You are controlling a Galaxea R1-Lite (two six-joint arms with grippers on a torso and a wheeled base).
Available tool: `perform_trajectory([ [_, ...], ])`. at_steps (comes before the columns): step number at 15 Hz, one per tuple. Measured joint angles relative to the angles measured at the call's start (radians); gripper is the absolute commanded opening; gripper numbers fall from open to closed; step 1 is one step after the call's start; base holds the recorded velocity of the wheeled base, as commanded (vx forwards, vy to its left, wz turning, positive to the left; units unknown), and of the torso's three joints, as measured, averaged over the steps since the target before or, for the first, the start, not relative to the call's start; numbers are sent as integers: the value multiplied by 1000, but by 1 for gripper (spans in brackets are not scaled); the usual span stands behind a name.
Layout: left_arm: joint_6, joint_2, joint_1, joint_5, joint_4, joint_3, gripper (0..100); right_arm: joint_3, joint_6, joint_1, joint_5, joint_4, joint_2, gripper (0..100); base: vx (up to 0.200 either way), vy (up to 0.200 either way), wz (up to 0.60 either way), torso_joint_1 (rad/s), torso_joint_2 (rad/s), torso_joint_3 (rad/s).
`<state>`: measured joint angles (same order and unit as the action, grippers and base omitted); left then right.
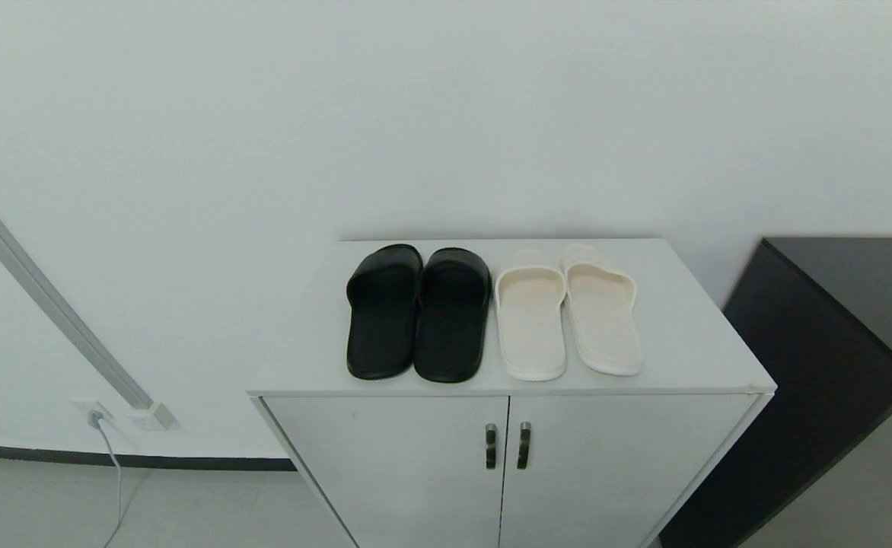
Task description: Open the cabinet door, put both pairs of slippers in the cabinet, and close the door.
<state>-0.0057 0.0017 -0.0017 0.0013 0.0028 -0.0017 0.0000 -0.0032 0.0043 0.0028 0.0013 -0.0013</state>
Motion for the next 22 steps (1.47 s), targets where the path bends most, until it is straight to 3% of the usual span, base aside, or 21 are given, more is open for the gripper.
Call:
perform_trajectory([
  [13,1,0,0,0,0,0,0,-8,-16,0,-16,-9,1,100,0,0,0,0,0,0],
  [18,2,0,0,-1,0,0,0,-328,63,19,10,94,184,100,0,0,0,0,0,0],
  [22,3,0,0,-3,0,0,0,-325,46,54,77,-9,444,100,0,0,0,0,0,0],
])
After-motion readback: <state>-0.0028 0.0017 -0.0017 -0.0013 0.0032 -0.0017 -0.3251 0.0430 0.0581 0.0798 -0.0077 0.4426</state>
